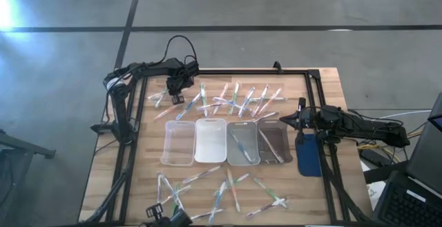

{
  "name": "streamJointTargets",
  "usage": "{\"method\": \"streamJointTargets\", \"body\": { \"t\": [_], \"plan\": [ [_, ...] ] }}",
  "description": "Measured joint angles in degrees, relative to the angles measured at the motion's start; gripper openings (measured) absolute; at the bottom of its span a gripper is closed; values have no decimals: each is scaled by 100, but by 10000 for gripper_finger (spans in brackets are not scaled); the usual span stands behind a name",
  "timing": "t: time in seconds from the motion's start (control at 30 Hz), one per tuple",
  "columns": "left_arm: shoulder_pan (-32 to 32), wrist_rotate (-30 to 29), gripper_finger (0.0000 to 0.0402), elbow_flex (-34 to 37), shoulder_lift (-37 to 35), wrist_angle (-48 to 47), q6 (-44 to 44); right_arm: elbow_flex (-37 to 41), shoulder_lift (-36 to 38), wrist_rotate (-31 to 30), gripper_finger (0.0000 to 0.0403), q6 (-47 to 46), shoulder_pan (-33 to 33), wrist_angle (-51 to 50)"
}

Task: Pick & Place Toothbrushes
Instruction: Put the purple toothbrush into the white bin

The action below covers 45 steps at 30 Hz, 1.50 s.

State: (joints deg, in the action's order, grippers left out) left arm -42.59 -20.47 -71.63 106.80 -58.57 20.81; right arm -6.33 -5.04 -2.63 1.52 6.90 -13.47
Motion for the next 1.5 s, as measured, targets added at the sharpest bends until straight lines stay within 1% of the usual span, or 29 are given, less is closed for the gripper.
{"method": "streamJointTargets", "body": {
  "t": [0.13,0.3,0.47,0.57,0.6,0.67,0.77,0.8,0.87,0.93,0.97,1.03,1.2,1.33,1.5],
  "plan": [
    [34,-1,29,-295,-2,-368,-64,0,0,0,8,0,0,0],
    [142,129,36,-732,-6,-505,59,0,0,0,8,0,0,0],
    [249,701,32,-1200,-11,-507,273,0,-2,0,8,0,0,2],
    [314,1005,32,-1412,-13,-376,621,0,-2,0,8,0,0,2],
    [332,1048,33,-1457,-13,-305,833,0,-2,0,8,0,0,2],
    [363,1047,35,-1487,-17,-202,1567,0,-2,-2,8,0,0,2],
    [414,913,35,-1446,-17,-191,3135,0,-2,-1,8,0,0,2],
    [441,764,35,-1421,-17,-211,3668,0,-2,-2,8,0,0,2],
    [525,284,32,-1364,-17,-229,4562,0,-2,-2,8,0,0,2],
    [623,-294,32,-1307,-17,-233,5251,0,-4,0,8,0,0,0],
    [673,-492,33,-1279,-17,-227,5492,0,-6,-2,8,0,0,2],
    [760,-653,34,-1233,-17,-240,5910,0,-7,0,8,0,0,0],
    [1090,-612,31,-1122,-20,-296,6743,0,-7,0,8,0,0,2],
    [1301,-406,30,-1082,-104,-292,6859,0,-7,0,8,0,0,0],
    [1496,-395,29,-1072,-362,-333,6905,0,-6,0,8,0,0,0]
  ]
}}
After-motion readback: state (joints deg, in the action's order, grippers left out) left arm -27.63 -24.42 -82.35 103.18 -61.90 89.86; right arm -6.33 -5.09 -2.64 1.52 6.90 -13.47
